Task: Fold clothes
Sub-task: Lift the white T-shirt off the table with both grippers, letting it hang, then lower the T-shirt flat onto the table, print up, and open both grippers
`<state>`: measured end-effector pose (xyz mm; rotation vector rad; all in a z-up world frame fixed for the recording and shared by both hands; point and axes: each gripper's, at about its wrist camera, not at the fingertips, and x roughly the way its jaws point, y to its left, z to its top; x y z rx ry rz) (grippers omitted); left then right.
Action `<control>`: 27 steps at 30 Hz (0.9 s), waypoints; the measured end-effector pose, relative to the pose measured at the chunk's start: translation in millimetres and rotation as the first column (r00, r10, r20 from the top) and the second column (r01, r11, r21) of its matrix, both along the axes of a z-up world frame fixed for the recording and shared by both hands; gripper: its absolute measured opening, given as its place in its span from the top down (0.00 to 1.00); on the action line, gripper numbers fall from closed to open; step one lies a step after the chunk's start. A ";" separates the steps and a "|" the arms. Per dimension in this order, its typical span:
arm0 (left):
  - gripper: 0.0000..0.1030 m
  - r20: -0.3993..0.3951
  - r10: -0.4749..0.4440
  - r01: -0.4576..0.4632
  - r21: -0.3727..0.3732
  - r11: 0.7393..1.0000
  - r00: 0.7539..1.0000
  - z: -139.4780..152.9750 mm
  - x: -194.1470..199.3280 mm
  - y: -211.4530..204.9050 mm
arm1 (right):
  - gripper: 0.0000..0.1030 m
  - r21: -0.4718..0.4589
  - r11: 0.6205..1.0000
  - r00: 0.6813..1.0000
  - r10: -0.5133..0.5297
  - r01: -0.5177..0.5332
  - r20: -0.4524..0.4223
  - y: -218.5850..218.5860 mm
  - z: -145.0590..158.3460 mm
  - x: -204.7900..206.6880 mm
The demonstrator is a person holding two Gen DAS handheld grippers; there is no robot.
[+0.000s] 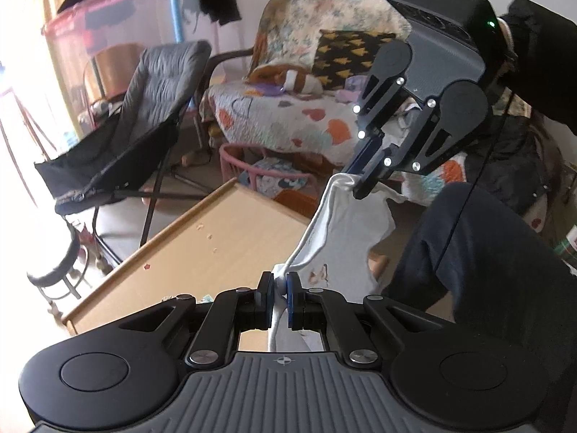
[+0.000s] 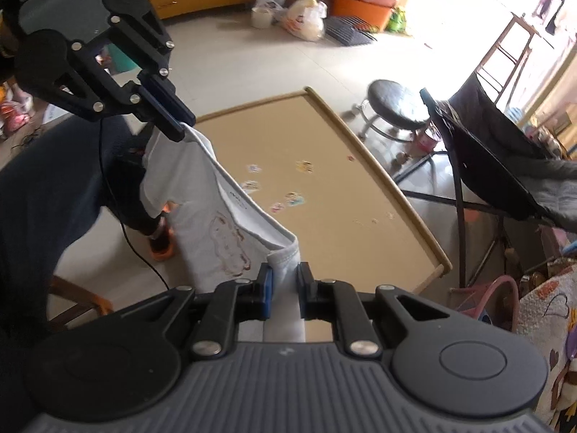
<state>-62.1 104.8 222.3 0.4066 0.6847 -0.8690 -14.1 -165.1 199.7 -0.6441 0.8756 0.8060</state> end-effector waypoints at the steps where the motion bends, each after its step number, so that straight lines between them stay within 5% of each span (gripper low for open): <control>1: 0.93 -0.007 0.009 -0.009 -0.001 1.000 1.000 -4.7 9.9 -0.3 | 0.86 0.000 1.000 1.000 -0.008 0.008 0.001 -0.2 -4.0 7.6; 21: 0.93 -0.114 0.122 -0.120 0.028 0.992 0.986 -80.0 184.6 -1.1 | 0.87 -0.044 0.996 0.996 -0.084 0.083 -0.041 18.9 -75.9 138.8; 27: 0.93 -0.131 0.143 -0.138 0.050 0.989 0.981 -101.1 224.1 -4.1 | 0.94 -0.063 0.991 0.991 -0.123 0.119 -0.054 20.2 -98.5 172.2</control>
